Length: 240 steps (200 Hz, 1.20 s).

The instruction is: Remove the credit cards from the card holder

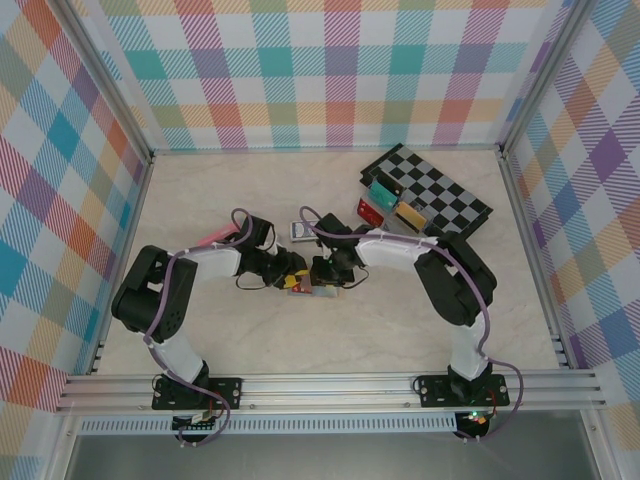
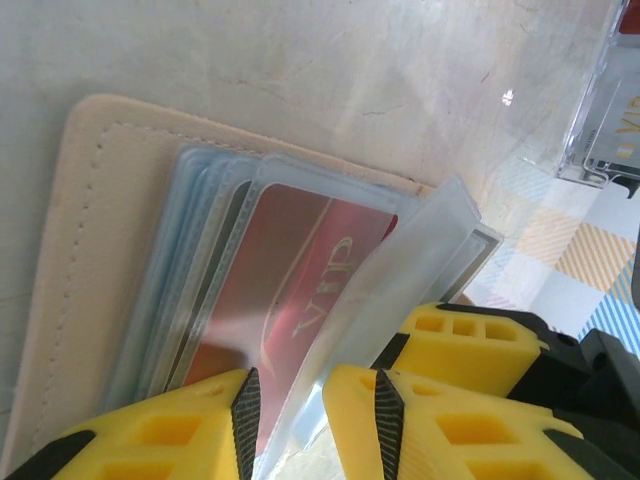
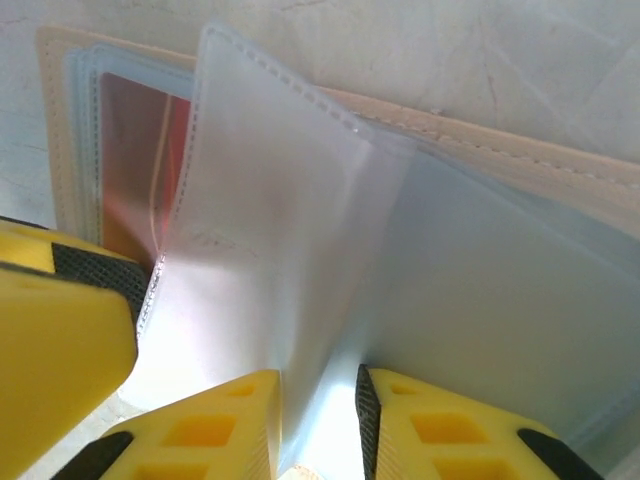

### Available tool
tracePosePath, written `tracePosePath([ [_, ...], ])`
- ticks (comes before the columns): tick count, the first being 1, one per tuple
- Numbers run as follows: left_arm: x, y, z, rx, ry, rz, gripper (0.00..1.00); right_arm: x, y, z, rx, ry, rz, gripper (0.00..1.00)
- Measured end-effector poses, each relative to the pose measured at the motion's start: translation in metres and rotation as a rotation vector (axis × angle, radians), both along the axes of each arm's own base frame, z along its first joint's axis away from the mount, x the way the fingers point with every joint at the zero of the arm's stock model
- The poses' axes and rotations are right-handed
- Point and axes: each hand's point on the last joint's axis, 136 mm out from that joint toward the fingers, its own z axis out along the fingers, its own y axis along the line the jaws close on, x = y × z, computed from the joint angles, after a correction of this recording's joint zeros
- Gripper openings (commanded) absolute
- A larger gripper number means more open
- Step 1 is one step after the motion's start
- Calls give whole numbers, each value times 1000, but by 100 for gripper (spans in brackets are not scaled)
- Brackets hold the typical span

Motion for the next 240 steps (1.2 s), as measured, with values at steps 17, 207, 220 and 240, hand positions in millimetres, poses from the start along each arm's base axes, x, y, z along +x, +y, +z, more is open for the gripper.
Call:
tracePosePath([
  [17, 2, -2, 0, -9, -3, 1, 38, -3, -1, 4, 19, -8, -3, 36],
  [207, -10, -70, 15, -100, -34, -106, 48, 23, -64, 95, 28, -322, -227, 47],
  [220, -8, -73, 13, -101, -35, -108, 50, 23, -65, 95, 27, -319, -234, 47],
  [240, -7, -74, 7, -94, -25, -109, 56, 23, -65, 95, 28, -314, -240, 47],
])
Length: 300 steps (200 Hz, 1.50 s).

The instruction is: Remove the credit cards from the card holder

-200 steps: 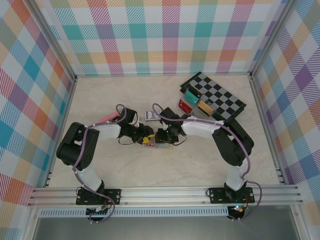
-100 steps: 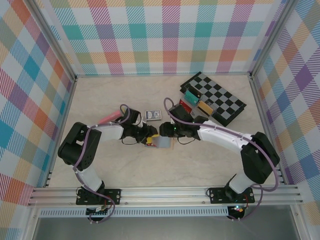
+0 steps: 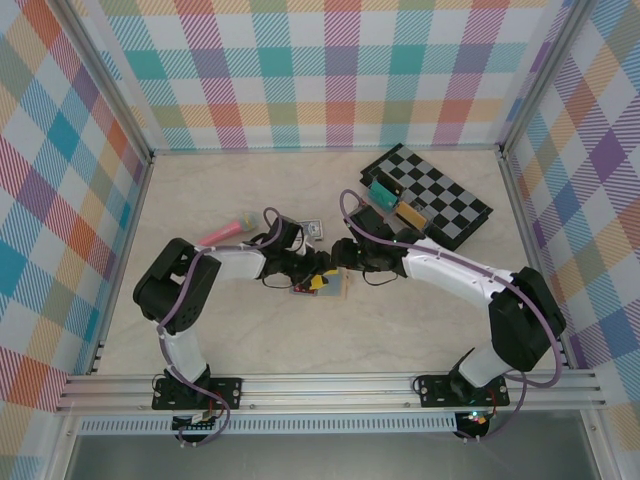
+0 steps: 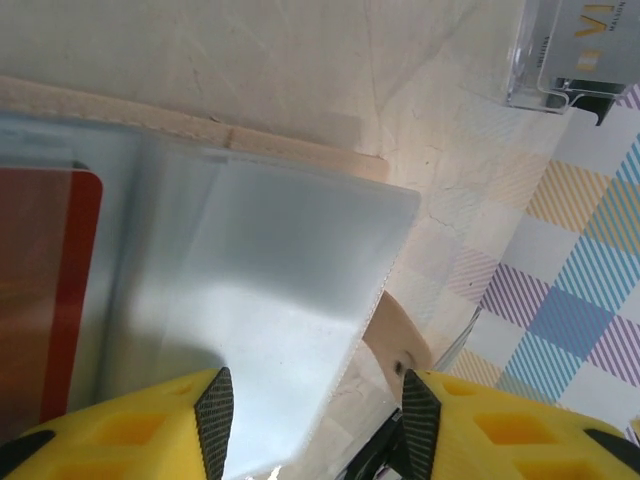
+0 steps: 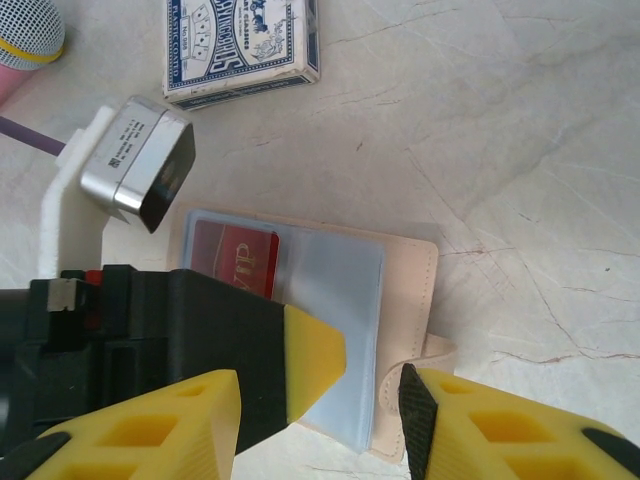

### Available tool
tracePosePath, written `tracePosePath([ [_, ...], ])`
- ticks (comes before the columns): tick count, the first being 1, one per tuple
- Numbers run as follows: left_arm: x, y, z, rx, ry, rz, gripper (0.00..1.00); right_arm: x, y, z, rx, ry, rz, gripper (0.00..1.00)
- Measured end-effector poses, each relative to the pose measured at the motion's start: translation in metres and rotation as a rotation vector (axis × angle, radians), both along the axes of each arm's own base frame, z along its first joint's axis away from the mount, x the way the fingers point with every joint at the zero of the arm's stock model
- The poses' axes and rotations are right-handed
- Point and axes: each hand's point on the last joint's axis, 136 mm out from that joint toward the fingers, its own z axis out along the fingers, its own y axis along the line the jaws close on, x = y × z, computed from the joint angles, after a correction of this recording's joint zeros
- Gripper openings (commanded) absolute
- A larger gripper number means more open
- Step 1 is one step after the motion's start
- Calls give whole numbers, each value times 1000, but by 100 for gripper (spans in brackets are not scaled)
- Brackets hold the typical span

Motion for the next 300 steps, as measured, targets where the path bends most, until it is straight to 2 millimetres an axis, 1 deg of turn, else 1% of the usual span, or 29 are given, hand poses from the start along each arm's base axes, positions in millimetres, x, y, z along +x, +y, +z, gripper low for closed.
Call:
tracePosePath([
  [11, 1, -1, 1, -1, -4, -2, 58, -1, -1, -1, -3, 4, -1, 47],
  [40, 3, -2, 3, -1, -13, -2, 58, -1, -2, -2, -7, 12, -5, 47],
  [62, 2, 0, 4, 9, -13, -5, 54, -2, 0, -3, 1, 25, 3, 45],
  [77, -1, 5, 9, 33, -19, -2, 50, -2, 4, -2, 11, 35, 13, 43],
  [103, 2, 23, 31, 73, -75, 22, 46, -2, 15, -3, 38, 61, 42, 39],
  [120, 6, 41, 44, 106, -118, 51, 43, -2, 26, -2, 68, 83, 73, 37],
  [141, 11, 67, 50, 160, -147, 98, 39, -1, 44, -4, 109, 128, 114, 33],
  [155, 11, 83, 45, 198, -143, 126, 35, 0, 56, -12, 132, 165, 140, 31],
  [166, 10, 96, 37, 228, -126, 145, 33, 0, 62, -22, 142, 195, 151, 29],
  [186, 7, 107, 25, 259, -95, 160, 29, -4, 66, -43, 140, 259, 146, 27],
  [203, 6, 108, 19, 265, -81, 155, 26, -6, 67, -54, 144, 290, 133, 25],
  [221, 6, 107, 8, 274, -55, 150, 23, -5, 68, -58, 160, 294, 122, 23],
  [235, 6, 106, -2, 281, -31, 144, 23, -3, 68, -61, 172, 295, 111, 22],
  [252, 6, 106, -9, 288, -14, 140, 22, -1, 70, -66, 179, 297, 108, 21],
  [279, 15, 101, -9, 273, -24, 137, 19, 0, 70, -78, 177, 311, 100, 21],
  [300, 20, 97, -8, 256, -35, 135, 17, 0, 68, -84, 173, 319, 94, 21],
])
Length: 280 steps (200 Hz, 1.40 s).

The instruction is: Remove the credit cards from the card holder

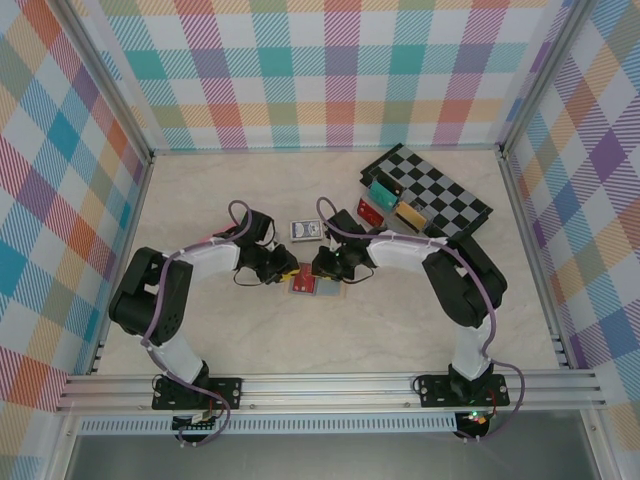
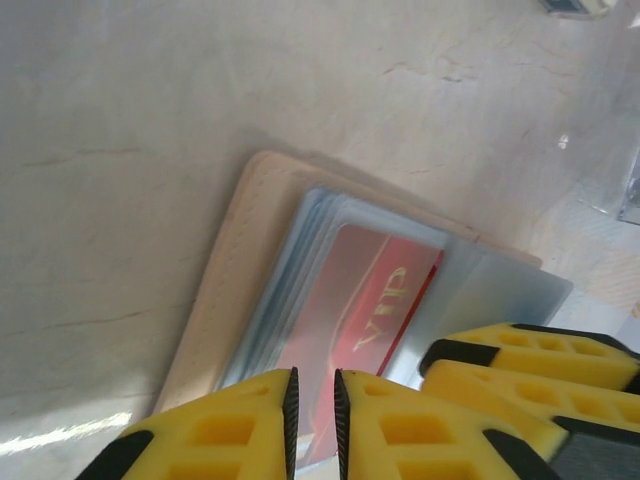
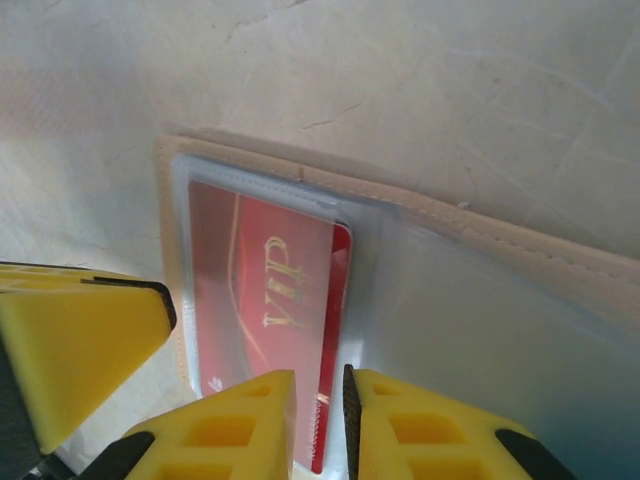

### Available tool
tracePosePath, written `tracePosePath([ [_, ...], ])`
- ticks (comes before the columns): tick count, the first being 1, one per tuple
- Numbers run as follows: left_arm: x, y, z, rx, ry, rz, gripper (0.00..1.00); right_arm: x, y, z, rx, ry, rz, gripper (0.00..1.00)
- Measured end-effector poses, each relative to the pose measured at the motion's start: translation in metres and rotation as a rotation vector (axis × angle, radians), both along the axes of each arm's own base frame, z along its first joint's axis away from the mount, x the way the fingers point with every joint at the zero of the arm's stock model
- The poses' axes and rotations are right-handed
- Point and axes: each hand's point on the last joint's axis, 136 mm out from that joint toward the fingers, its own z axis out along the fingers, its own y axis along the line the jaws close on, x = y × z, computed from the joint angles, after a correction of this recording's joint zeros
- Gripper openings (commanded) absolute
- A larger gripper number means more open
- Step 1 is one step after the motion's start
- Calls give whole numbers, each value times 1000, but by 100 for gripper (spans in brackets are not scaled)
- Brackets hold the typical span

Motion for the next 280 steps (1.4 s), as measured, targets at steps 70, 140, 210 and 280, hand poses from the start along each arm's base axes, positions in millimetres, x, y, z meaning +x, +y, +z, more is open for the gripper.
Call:
tracePosePath([
  [70, -1, 0, -9, 4, 20, -2, 14, 3, 1, -7, 20, 11, -8, 19],
  [140, -1, -2, -12, -9, 7, -5, 14, 2, 5, -10, 48, 28, 0, 18],
  [210, -2, -2, -13, -14, 4, -6, 14, 2, 5, -12, 72, 48, 0, 11],
  [280, -2, -2, -13, -13, 3, -6, 14, 2, 4, -13, 82, 52, 0, 8],
])
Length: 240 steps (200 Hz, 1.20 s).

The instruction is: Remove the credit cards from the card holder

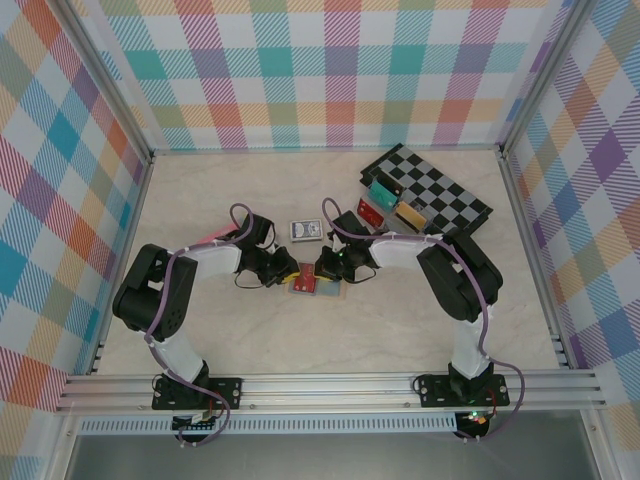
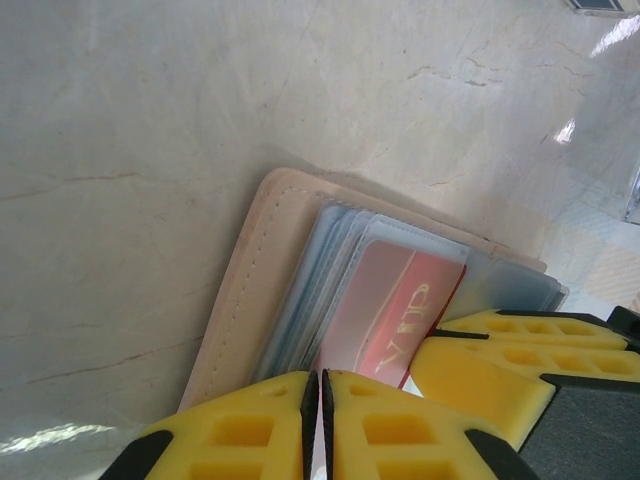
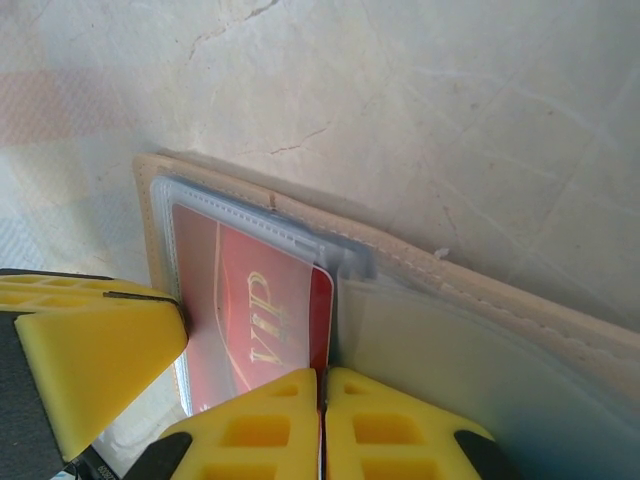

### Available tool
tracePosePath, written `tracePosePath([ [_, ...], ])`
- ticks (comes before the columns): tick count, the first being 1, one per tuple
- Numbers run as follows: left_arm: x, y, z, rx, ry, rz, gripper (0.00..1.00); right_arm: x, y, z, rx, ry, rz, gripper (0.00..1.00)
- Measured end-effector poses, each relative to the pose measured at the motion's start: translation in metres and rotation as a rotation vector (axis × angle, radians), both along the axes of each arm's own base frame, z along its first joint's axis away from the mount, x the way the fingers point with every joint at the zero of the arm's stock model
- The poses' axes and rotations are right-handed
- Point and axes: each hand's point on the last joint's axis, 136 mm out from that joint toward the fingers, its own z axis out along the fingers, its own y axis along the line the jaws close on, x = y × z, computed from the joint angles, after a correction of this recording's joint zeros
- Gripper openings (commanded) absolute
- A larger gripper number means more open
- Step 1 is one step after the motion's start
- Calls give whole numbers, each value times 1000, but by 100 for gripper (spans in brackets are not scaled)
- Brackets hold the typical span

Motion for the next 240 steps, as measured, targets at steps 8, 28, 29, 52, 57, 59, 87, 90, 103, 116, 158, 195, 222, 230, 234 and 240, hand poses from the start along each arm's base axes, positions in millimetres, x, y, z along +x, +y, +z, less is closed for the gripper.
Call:
tracePosePath([
  [8, 0, 0, 0, 0, 0, 0, 14, 0, 0, 0, -1, -1, -1, 7],
  [28, -1, 0, 0, 2, 3, 0, 13, 1, -2, 1, -3, 0, -4, 7],
  [29, -1, 0, 0, 2, 3, 0, 13, 1, -2, 1, -3, 1, -4, 7],
  [52, -1, 1, 0, 2, 5, 0, 13, 0, -5, 1, -11, 8, -6, 7],
  [57, -1, 0, 0, 2, 5, -1, 13, 0, -6, 1, -12, 9, -4, 7],
  [59, -1, 1, 0, 2, 6, -1, 13, 0, -6, 1, -13, 10, -4, 7],
  [87, -2, 1, 0, 3, 9, -1, 14, -4, -12, 0, -30, 34, -8, 7],
  [90, -2, 1, 0, 3, 8, -2, 14, -4, -13, 0, -32, 37, -10, 7],
  [103, -2, 1, 1, 3, 6, -3, 14, -5, -14, 0, -37, 40, -9, 7],
  [116, -2, 1, 1, 3, 5, -5, 14, -6, -14, 0, -34, 43, -6, 8],
  [158, -6, 2, 3, 6, 15, -12, 16, -5, -6, 7, 18, 37, 9, 18],
  [195, -7, 2, 9, 4, 3, -14, 19, -1, 1, 13, 58, 36, -3, 21],
  [222, -6, 4, 15, 8, -14, -12, 19, -1, 1, 13, 61, 40, -11, 21],
  [230, -6, 4, 15, 12, -14, -11, 19, -1, 1, 13, 60, 43, -14, 21],
  [234, -6, 4, 15, 14, -15, -10, 19, -1, 1, 13, 60, 45, -16, 20],
  [240, -6, 5, 14, 15, -14, -10, 18, -1, 1, 13, 60, 47, -18, 20],
])
